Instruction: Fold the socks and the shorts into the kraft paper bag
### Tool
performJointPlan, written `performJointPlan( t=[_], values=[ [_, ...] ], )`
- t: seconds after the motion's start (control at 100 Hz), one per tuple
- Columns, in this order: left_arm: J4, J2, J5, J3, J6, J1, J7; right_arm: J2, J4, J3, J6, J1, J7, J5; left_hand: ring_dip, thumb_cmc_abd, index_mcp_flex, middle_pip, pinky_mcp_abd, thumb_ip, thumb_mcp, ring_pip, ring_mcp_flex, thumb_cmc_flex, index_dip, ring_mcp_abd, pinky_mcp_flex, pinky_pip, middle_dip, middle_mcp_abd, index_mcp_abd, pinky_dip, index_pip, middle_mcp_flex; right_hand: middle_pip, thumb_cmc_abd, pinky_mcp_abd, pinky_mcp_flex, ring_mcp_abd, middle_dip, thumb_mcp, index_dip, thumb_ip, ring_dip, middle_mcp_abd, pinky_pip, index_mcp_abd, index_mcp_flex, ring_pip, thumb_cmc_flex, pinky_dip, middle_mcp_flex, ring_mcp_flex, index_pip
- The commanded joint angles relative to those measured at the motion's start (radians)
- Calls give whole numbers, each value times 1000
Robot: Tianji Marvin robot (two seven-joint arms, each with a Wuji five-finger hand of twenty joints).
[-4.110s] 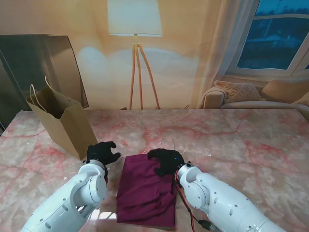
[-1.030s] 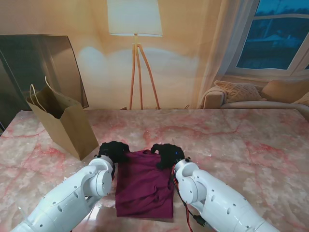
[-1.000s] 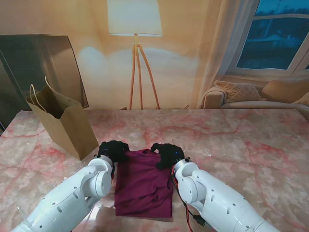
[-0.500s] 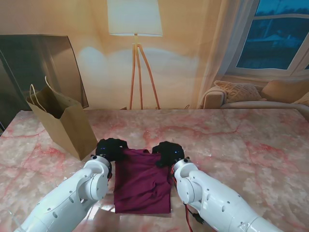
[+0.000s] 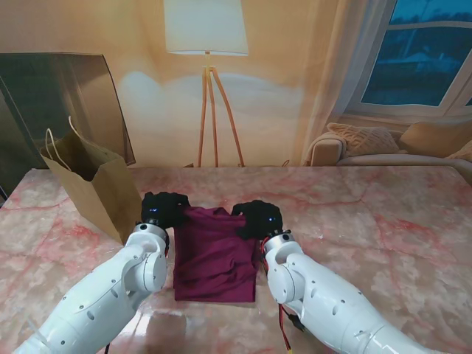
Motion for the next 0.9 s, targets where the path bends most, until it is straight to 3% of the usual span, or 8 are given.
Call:
performJointPlan(
  t=[0.0, 0.14, 0.36, 0.61, 0.89],
  values=[
    [-9, 1, -4, -17, 5, -11, 24, -3, 5, 13, -16, 1, -10, 0, 18, -6, 41, 10, 21, -2, 57, 34, -32, 34, -4, -8, -15, 8, 23, -7, 17, 9, 85, 20, 5, 30, -9, -30, -16, 18, 24, 11, -5, -13, -35, -3, -54, 52, -5, 54, -19, 11, -19, 128],
    [-30, 9, 24, -42, -32, 23, 47, 7, 1, 28, -65, -22, -50, -28, 31, -29, 51, 22, 23, -8, 53, 31, -65, 29, -37, -5, -31, -2, 70, -12, 29, 7, 88, -7, 29, 36, -12, -60, -22, 34, 18, 4, -3, -10, -46, -14, -54, 44, -2, 52, -15, -18, -59, 140],
    [-55, 29, 84, -85, -124, 115, 102, 49, -29, 53, -150, -88, -117, -128, 59, -70, 45, 79, 24, -24, 47, 34, -105, 13, -41, -5, -51, -20, 173, -15, 52, 7, 111, -51, 51, 38, -21, -94, -35, 51, 24, -4, -6, -10, -62, -34, -45, 25, -3, 41, -10, -59, -107, 164],
    [-99, 56, 170, -116, -215, 210, 138, 87, -74, 61, -179, -161, -198, -239, 129, -93, 5, 227, 19, -33, 44, 64, -144, 1, 1, -10, -72, -43, 301, -20, 61, 14, 164, -126, 64, 27, -33, -121, -49, 65, 17, 12, -8, -11, -72, -50, -75, -5, -5, 44, 0, -111, -147, 171],
    [-80, 82, 227, -129, -323, 260, 159, 135, -55, 34, -228, -188, -253, -339, 140, -88, -10, 246, 11, -33, 53, 55, -165, 1, 11, -15, -81, -52, 334, -30, 48, 14, 173, -148, 66, 22, -41, -168, -62, 74, 22, 49, -12, -20, -81, -87, -92, -8, -28, 37, 4, -154, -195, 150]
  ],
)
